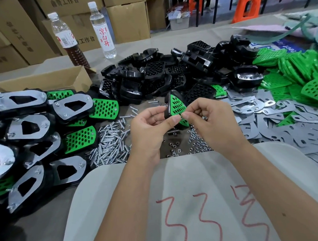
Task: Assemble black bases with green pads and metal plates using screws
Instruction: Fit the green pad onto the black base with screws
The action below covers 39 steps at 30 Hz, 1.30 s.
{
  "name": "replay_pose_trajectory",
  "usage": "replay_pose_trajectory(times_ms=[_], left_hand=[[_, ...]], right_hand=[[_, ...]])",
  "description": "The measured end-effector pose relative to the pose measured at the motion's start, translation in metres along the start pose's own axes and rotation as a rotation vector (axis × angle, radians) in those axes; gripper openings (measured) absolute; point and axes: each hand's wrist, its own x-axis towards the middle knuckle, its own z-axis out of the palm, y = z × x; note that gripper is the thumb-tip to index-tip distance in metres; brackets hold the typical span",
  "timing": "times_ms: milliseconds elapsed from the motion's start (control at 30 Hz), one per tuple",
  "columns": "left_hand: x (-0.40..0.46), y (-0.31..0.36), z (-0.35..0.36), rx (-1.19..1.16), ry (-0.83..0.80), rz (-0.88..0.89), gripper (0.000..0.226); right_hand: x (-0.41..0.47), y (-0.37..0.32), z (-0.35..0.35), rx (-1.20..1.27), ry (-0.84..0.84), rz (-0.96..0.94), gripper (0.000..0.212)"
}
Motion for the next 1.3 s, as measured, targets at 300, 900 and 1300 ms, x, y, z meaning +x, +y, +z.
replay_pose_trajectory(times_ms=[300,900,1300], left_hand=[[0.001,-0.009,0.004,0.067,0.021,0.065,0.031],[0.002,-0.013,0.008,0.079,0.099,0.123,0.031],[0.003,0.003,0.009,-0.254,0.243,-0.083,0.019]], right_hand=[[-0.004,-0.003,0.016,-0.086,0.252,-0.105,0.005],[-0.004,-0.001,0.021,-0.026,0.203,0.056,0.019],[-0.011,-0.004,0.030,-0.233,0.083,-0.245,0.047]])
